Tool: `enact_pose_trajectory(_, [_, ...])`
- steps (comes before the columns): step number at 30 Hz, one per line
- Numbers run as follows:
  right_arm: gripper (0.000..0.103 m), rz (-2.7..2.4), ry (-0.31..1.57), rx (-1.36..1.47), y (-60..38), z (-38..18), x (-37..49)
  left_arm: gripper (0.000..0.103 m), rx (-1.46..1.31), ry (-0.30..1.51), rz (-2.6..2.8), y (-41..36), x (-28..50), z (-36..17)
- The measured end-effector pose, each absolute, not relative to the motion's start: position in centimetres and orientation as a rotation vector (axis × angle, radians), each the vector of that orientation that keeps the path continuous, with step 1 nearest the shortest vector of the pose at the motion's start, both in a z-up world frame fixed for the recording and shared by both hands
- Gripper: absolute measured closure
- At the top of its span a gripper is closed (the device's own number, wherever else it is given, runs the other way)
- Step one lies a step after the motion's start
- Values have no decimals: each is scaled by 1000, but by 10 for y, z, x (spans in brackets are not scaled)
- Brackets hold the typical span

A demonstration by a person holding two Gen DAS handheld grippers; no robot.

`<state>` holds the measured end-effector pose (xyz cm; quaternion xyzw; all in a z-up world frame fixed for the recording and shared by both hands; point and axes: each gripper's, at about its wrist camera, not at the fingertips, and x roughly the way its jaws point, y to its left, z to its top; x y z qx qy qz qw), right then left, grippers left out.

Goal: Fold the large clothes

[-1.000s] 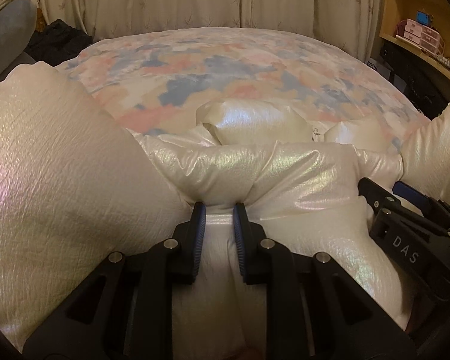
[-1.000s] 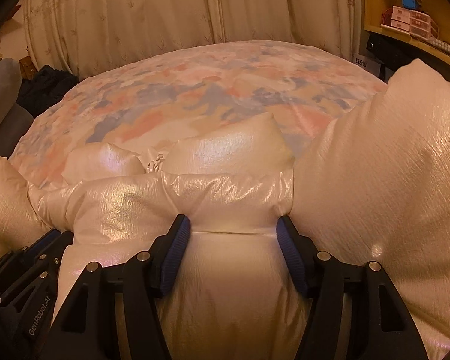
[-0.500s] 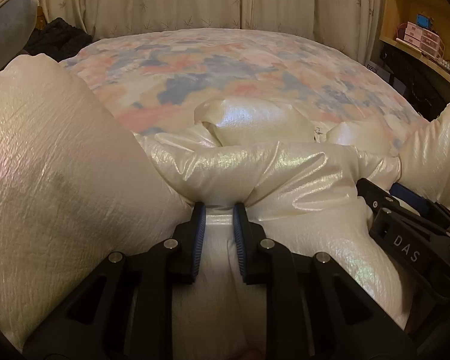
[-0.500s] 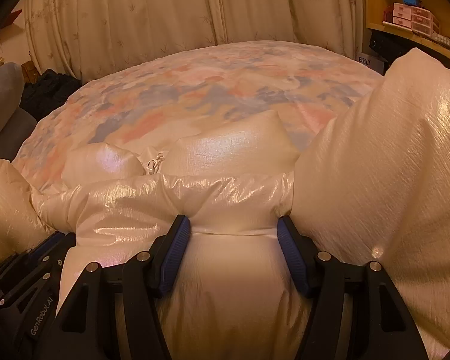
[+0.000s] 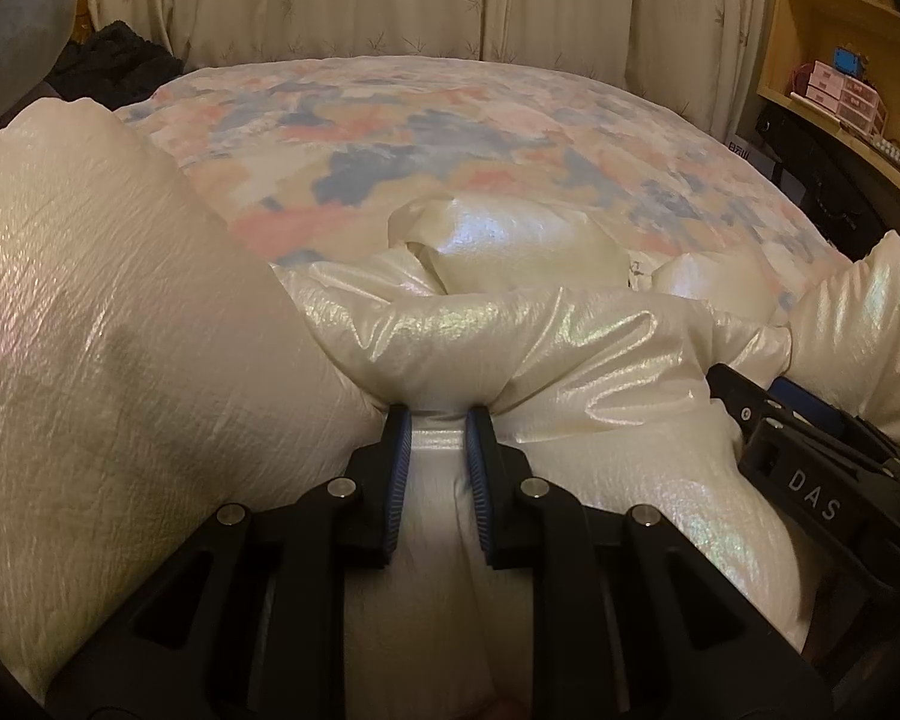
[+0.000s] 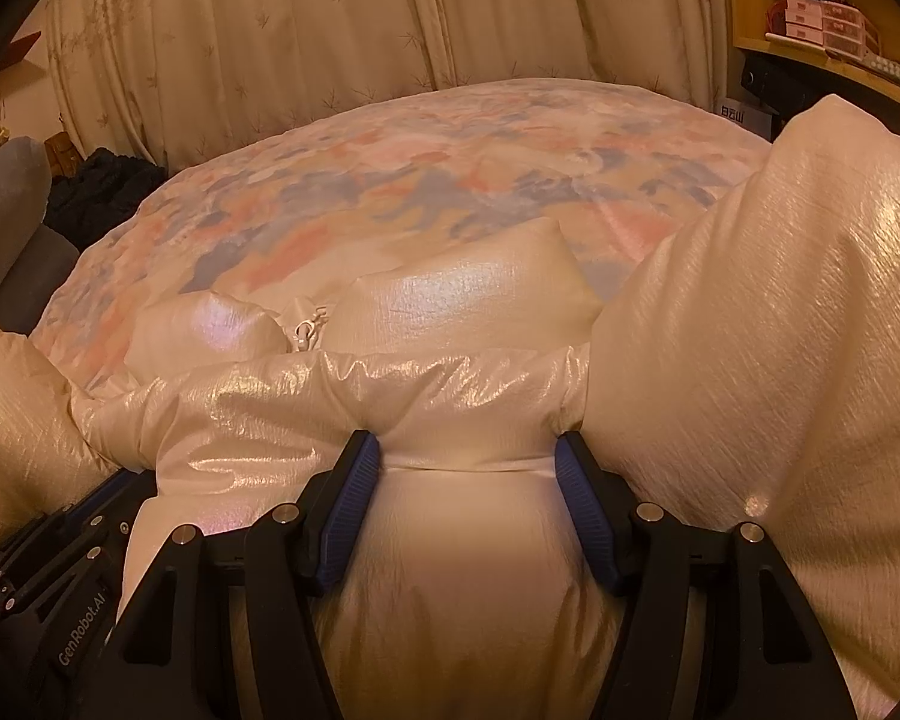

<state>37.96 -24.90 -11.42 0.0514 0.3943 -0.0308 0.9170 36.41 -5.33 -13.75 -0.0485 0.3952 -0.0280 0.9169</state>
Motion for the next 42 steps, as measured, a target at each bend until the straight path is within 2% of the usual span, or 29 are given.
enact_pose_trajectory(11, [41,-1,903,116,-260,-97,390,86,-117,903,-104,-44,382,-129])
enact_pose_trajectory(13, [45,33,903,138,-278,-86,387,87,-136,935,-148,-36,388,-125])
enact_pose_trajectory(14, [52,40,902,153,-289,-81,385,88,-149,949,-166,-31,391,-122])
enact_pose_trajectory(16, [56,53,898,189,-314,-72,381,98,-154,969,-176,-21,394,-117])
enact_pose_trajectory(22, [56,-15,862,179,-372,-43,363,99,-136,981,-106,22,390,-97])
enact_pose_trajectory(27, [46,-135,835,138,-399,-19,334,98,-15,957,-29,42,369,-72])
enact_pose_trajectory(29, [46,-152,815,138,-403,-7,316,92,14,940,-4,50,353,-62])
enact_pose_trajectory(31, [46,-150,795,150,-403,4,298,70,-3,926,4,58,337,-49])
enact_pose_trajectory(33, [46,-146,775,159,-398,16,281,59,-35,900,6,65,317,-36])
enact_pose_trajectory(39, [46,-81,700,200,-364,38,222,57,-198,910,-108,75,238,-10])
enact_pose_trajectory(41, [46,-62,691,210,-348,39,205,53,-264,919,-162,75,209,-11])
enact_pose_trajectory(42, [46,-47,689,218,-340,38,195,48,-307,926,-195,75,193,-13])
